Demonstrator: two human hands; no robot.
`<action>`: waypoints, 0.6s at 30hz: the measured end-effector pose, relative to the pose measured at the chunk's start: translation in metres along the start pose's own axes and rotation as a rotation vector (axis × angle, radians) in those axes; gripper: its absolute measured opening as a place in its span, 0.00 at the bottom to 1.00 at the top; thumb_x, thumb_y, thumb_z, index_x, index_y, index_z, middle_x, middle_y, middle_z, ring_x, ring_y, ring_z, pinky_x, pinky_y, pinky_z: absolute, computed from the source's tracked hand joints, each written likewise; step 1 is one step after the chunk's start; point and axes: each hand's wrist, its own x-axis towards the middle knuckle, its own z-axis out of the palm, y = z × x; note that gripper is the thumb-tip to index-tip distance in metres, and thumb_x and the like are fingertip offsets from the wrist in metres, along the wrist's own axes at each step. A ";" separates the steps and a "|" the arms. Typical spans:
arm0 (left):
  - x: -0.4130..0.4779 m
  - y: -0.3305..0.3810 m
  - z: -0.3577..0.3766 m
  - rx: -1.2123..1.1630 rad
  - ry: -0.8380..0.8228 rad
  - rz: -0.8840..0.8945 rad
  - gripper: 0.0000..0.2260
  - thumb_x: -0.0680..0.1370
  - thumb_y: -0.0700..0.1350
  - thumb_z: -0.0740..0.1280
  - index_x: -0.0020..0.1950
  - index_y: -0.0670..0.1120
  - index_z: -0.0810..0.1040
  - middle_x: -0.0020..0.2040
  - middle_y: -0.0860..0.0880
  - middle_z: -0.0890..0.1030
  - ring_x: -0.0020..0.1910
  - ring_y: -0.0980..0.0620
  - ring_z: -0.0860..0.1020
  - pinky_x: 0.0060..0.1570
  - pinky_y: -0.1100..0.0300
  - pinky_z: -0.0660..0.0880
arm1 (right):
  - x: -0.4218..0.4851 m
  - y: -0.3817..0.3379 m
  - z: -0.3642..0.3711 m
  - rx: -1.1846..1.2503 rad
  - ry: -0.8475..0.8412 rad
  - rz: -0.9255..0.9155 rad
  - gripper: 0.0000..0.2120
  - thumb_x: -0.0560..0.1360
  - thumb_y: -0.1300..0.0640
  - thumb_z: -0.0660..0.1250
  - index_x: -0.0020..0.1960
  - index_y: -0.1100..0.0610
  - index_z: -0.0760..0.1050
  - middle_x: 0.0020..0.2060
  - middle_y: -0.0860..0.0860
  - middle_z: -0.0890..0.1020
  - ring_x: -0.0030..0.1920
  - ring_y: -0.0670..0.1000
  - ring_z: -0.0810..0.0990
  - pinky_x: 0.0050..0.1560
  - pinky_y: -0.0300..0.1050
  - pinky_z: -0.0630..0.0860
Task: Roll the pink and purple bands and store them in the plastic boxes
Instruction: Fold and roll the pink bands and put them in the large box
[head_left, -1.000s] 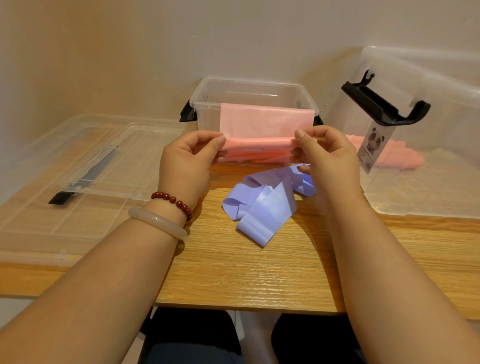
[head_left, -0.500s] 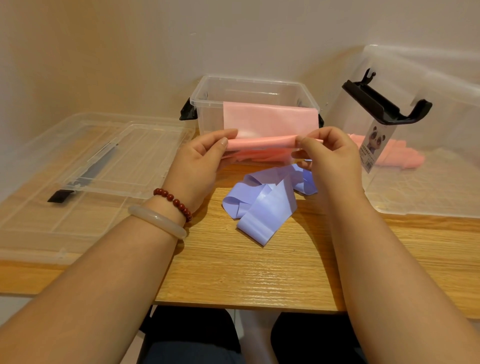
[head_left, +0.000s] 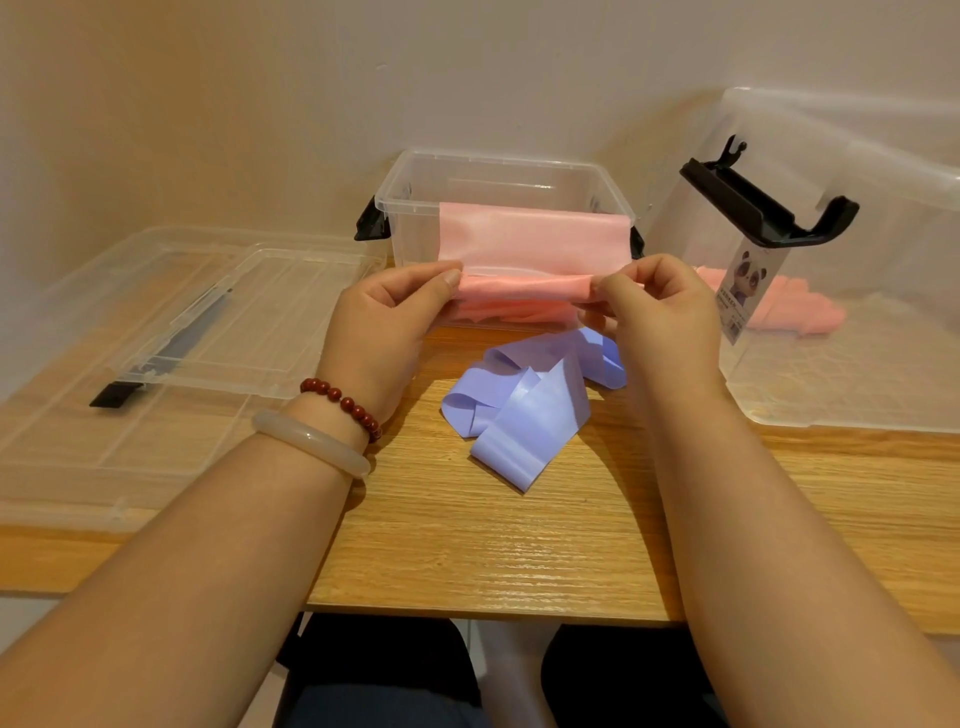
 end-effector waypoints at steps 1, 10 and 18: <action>-0.001 0.000 0.000 -0.003 -0.009 -0.001 0.06 0.76 0.39 0.70 0.47 0.50 0.84 0.44 0.52 0.85 0.49 0.54 0.82 0.55 0.55 0.78 | 0.000 -0.001 0.000 0.000 0.002 0.005 0.05 0.72 0.66 0.68 0.39 0.61 0.74 0.42 0.65 0.80 0.42 0.59 0.83 0.43 0.49 0.84; -0.004 0.005 0.001 0.115 0.089 0.105 0.08 0.78 0.37 0.68 0.50 0.50 0.81 0.41 0.50 0.82 0.38 0.55 0.81 0.44 0.63 0.79 | -0.002 -0.006 0.000 0.087 -0.160 0.030 0.08 0.77 0.67 0.67 0.43 0.57 0.75 0.36 0.54 0.78 0.32 0.50 0.82 0.40 0.43 0.81; -0.005 0.006 0.001 0.120 0.090 0.057 0.06 0.77 0.38 0.68 0.52 0.47 0.81 0.45 0.47 0.84 0.43 0.55 0.83 0.49 0.59 0.80 | 0.000 -0.005 -0.004 0.094 -0.223 0.052 0.04 0.75 0.64 0.71 0.50 0.61 0.79 0.43 0.56 0.82 0.40 0.51 0.83 0.46 0.43 0.82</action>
